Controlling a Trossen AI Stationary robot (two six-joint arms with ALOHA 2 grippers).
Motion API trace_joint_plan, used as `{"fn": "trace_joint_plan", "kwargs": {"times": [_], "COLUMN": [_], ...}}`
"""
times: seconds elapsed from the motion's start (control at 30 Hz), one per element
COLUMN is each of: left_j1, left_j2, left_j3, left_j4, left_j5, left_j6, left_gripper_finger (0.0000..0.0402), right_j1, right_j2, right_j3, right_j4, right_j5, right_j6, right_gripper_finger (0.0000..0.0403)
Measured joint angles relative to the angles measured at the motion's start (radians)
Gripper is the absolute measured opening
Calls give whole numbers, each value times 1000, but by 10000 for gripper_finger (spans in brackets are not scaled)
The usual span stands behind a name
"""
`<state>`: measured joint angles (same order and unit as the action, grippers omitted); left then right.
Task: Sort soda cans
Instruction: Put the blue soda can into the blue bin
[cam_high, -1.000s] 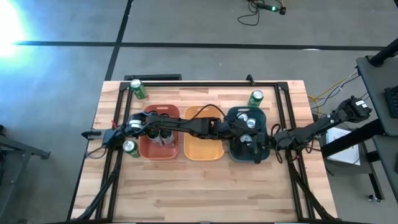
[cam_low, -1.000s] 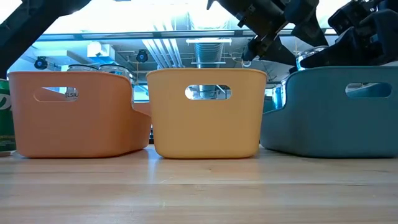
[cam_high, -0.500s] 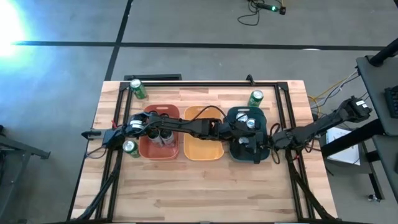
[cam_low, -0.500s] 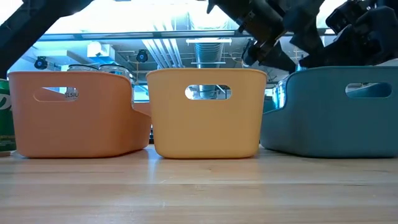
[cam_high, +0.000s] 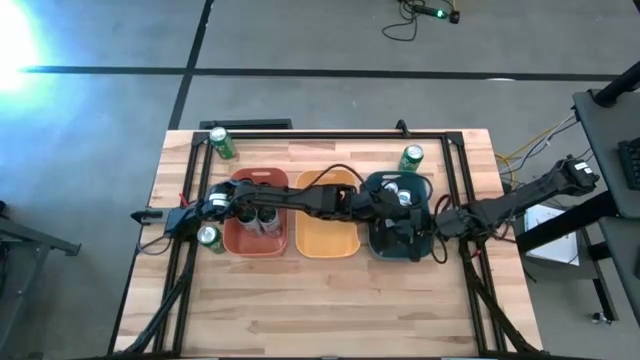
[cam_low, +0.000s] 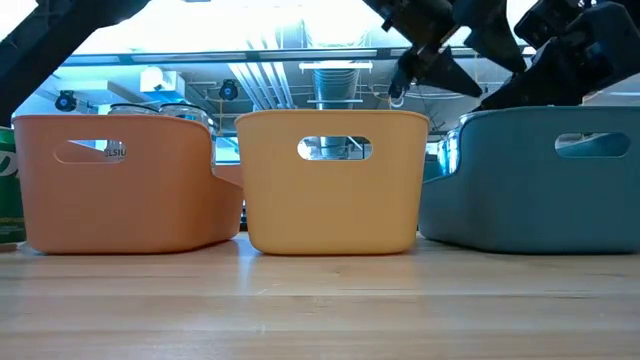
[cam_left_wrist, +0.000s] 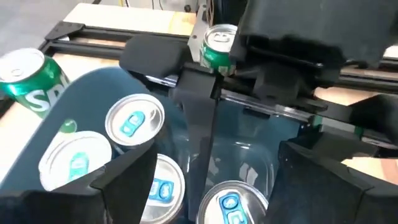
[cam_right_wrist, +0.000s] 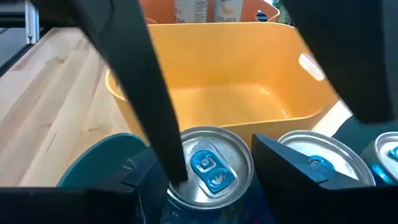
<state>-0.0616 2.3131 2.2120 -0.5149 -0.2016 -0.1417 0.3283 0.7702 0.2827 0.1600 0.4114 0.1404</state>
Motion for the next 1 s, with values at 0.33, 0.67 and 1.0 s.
{"fn": "trace_joint_plan", "kwargs": {"times": [0.33,0.67,1.0], "left_j1": [-1,-27,6], "left_j2": [-59,-124,-111], "left_j3": [102,-47,-248], "left_j4": [-324,-423,-150], "left_j5": [0,9,9], "left_j6": [21,-62,-96], "left_gripper_finger": [314,308,138], "right_j1": [0,1,1], "right_j2": [-11,-18,-16], "right_j3": [199,471,605], "right_j4": [-296,-765,-1099], "right_j5": [-1,-2,-108], "right_j6": [0,166,437], "right_gripper_finger": [223,240,210]}}
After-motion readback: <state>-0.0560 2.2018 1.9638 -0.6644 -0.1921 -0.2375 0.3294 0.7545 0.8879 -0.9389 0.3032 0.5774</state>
